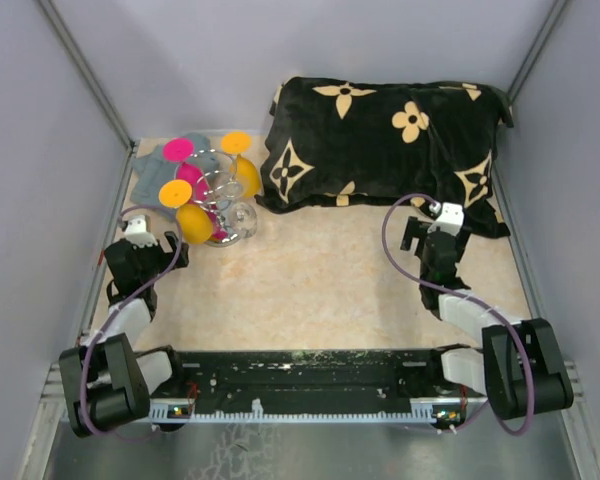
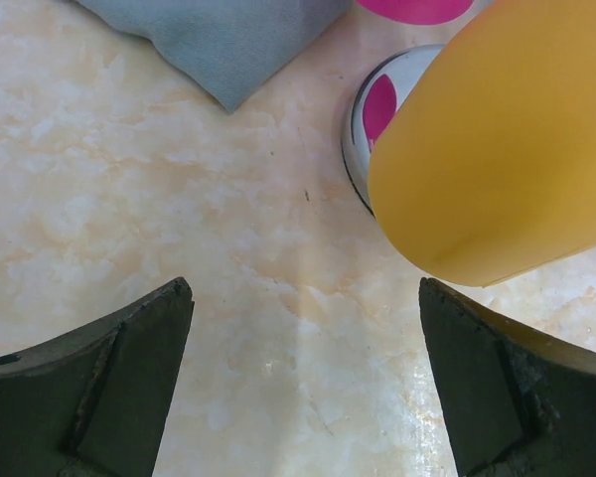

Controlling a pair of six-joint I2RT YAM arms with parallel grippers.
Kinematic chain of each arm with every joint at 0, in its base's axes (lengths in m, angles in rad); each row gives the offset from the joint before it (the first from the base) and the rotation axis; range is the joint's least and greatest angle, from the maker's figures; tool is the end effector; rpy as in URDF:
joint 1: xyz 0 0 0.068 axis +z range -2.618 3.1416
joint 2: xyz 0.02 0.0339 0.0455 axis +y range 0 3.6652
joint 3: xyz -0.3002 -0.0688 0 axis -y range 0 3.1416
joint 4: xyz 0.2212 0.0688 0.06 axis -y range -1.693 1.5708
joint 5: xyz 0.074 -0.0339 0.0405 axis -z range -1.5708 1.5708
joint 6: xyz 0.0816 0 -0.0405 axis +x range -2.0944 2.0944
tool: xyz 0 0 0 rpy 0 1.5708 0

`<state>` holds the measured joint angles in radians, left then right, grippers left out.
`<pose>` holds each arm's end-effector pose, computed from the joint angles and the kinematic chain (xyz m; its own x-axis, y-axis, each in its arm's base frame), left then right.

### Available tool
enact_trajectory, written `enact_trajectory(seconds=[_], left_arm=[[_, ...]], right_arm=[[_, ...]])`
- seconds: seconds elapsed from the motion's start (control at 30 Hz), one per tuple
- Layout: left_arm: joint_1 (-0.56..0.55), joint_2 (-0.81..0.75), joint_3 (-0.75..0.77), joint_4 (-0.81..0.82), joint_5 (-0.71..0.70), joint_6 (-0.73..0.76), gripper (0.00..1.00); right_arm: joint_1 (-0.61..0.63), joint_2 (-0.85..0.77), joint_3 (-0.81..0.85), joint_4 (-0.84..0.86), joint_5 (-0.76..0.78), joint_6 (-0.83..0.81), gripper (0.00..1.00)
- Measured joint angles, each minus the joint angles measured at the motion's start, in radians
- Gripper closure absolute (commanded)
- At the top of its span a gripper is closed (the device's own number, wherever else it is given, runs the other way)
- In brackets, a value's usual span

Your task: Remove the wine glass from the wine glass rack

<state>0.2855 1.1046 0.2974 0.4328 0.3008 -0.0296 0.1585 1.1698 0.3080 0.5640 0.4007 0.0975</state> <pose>0.2206 0.0395 0.2078 -0.3506 -0.1324 -0.9271 -0.0148 0.9906 -0.1359 0.2370 0.0057 0.2173 -0.2667 0.0481 -0.9626 0.2500 0.9680 -0.0208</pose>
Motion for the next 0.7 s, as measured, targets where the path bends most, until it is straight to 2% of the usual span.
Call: enact_trajectory(seconds=[0.3,0.7], left_arm=[[0.0,-0.122,-0.002,-0.075,0.006,-0.002,0.0],[0.0,-0.299,0.009,-0.27,-0.029,-0.027,0.0]], right_arm=[[0.0,-0.084,-0.007,-0.019,-0.002,-0.001,0.02],[0.0,-0.159,-0.005,-0.164,-0.036,-0.01,0.02]])
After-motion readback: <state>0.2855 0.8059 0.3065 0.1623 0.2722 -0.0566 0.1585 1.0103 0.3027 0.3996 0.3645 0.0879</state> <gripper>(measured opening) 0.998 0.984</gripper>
